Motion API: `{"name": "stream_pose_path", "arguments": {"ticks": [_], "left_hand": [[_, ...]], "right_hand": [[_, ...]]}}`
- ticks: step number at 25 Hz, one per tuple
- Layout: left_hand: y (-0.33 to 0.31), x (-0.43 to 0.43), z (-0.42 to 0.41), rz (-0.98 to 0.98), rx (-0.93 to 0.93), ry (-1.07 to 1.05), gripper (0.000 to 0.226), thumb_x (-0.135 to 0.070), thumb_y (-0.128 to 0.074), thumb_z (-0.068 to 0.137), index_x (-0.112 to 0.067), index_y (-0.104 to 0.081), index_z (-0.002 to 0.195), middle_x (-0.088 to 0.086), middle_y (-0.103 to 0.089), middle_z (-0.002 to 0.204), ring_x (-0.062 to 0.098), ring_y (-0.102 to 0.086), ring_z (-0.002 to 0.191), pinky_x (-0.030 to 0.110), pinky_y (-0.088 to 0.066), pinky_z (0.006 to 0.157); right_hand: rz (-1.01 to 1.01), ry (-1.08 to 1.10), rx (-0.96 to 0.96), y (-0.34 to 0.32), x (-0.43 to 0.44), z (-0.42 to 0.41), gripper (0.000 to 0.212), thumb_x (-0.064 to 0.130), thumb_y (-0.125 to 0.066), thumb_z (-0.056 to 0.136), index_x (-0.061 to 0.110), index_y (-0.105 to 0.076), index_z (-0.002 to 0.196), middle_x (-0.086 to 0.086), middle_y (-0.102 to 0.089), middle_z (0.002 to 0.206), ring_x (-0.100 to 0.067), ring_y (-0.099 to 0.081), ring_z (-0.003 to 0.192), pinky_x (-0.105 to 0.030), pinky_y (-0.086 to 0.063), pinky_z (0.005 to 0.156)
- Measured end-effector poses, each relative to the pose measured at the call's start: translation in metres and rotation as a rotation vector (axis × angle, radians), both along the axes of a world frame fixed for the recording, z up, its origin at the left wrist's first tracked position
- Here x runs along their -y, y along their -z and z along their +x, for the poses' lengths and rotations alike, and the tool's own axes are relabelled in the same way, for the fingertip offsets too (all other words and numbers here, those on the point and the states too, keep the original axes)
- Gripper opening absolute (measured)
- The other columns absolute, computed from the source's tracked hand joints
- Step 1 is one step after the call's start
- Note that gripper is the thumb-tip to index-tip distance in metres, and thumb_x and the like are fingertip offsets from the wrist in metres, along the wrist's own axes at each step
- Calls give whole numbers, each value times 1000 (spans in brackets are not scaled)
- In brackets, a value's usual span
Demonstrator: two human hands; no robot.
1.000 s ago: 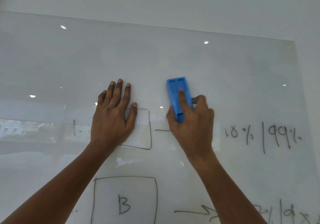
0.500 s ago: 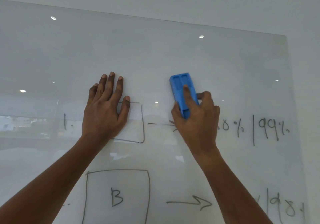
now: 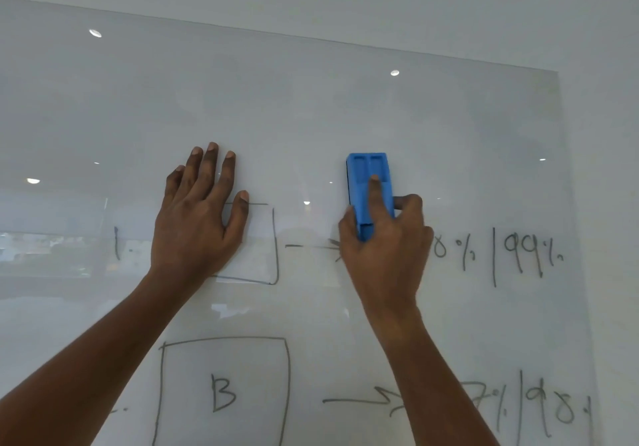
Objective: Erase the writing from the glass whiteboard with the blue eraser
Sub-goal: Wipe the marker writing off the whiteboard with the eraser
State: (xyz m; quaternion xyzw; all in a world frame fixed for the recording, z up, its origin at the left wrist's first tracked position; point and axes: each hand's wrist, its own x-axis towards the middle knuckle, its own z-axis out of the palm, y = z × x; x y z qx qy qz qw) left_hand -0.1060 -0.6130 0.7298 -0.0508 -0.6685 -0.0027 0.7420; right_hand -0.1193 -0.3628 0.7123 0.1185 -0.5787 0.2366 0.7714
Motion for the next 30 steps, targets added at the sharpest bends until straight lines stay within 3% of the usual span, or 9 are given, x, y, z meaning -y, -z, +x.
{"name": "stream_pose_path", "arguments": {"ticks": [6,11,13,16,19,21,24,26,30], "left_hand": [[-1,2,0,-14,5,13,66,-43,-34,110,-6,-38,166,22,-31,172,41,-26,162,54,-20,130],[-1,-1,-3,-6,-2,11,65,-40,-35,110,-5,-38,164,25,-31,172,44,-26,161,56,-20,129],[-1,-2,-3,-1,-5,20,65,-40,-35,110,-5,-39,164,25,-31,171,44,-27,161,54,-19,129],[-1,-1,-3,-13,-15,39,65,-41,-36,110,-6,-39,164,25,-32,171,44,-26,161,45,-15,129],[-1,3,-4,-13,5,56,67,-44,-35,109,-7,-37,165,24,-31,172,43,-25,161,42,-10,127],[-1,3,-4,-5,19,65,68,-45,-35,108,-8,-37,166,24,-30,173,43,-24,162,43,-10,128],[-1,0,-2,-2,6,78,68,-44,-35,108,-7,-37,165,24,-29,172,45,-25,161,45,-10,128],[-1,0,-3,-1,11,82,68,-44,-35,108,-6,-36,165,25,-29,173,45,-25,161,48,-12,129],[-2,8,-11,4,51,142,70,-50,-31,109,-12,-32,168,17,-21,177,32,-14,166,58,-14,133]], "right_hand": [[443,121,-73,41,-29,-5,56,37,-66,98,10,-60,147,-16,-63,100,-29,-61,80,-42,-51,68],[-130,-19,17,36,-124,-17,60,42,-68,97,10,-60,146,-22,-61,101,-19,-52,75,-41,-60,62],[-208,-70,20,26,-114,-19,59,41,-68,98,10,-59,147,-20,-59,101,-22,-54,77,-46,-62,65],[188,18,-53,42,-76,-14,60,41,-67,98,11,-56,150,-18,-61,105,-23,-55,82,-34,-53,72],[482,136,-64,82,-94,-12,60,39,-70,98,12,-55,149,-16,-65,107,-22,-58,83,-39,-56,67],[333,133,-22,96,-133,-16,62,42,-67,98,15,-51,151,-17,-66,108,-23,-62,78,-39,-60,61],[-121,-6,55,77,-162,-20,63,47,-66,96,12,-58,148,-18,-63,107,-23,-63,76,-44,-63,58],[-193,-44,44,59,-147,-19,61,45,-70,96,11,-60,146,-19,-63,107,-23,-63,79,-42,-63,61],[295,90,-29,89,-123,-17,62,39,-75,96,10,-58,148,-17,-66,109,-19,-62,81,-27,-57,65]]}}
